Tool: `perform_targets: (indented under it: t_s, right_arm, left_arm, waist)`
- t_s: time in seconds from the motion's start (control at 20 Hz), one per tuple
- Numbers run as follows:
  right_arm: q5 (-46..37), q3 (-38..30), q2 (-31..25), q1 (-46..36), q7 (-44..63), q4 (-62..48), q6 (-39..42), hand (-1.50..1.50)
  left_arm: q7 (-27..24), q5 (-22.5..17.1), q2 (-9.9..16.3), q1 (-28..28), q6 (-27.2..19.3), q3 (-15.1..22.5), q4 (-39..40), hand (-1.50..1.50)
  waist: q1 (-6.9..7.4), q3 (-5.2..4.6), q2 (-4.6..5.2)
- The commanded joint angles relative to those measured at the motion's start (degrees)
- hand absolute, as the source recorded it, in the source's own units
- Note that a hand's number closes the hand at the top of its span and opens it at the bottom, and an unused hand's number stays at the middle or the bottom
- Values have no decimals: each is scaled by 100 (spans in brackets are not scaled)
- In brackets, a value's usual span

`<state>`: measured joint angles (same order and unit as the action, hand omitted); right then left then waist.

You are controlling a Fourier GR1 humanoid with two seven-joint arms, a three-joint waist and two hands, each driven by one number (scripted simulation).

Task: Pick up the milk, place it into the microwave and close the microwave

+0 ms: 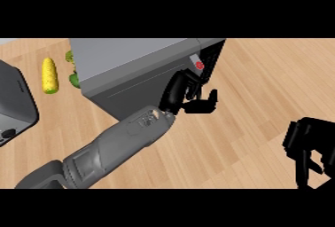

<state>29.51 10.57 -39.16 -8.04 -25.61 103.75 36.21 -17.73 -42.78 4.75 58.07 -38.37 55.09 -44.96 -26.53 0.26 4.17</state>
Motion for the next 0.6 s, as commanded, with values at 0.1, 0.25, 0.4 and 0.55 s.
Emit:
perform_targets:
  t_s: [0.1, 0.25, 0.4, 0.55]
  right_arm:
    - [-94, 449, -257, 225, 210, 138, 485, 150]
    - [-47, 562, -251, 314, 275, 308, 477, 150]
    - [48, 744, -125, 556, 357, 401, 362, 150]
    - [61, 857, -49, 675, 439, 626, 231, 150]
  left_arm:
    - [341, -256, -456, 317, -319, -262, 493, 150]
    - [573, -1164, -461, -101, 75, -967, 5, 150]
    - [284, -1618, -472, -257, 237, -1506, -179, 150]
    - [245, -1945, -475, -417, 545, -1659, -58, 150]
  waist:
    - [153, -5, 118]
    - [182, -86, 238]
    - [343, -99, 206]
    - [464, -86, 132]
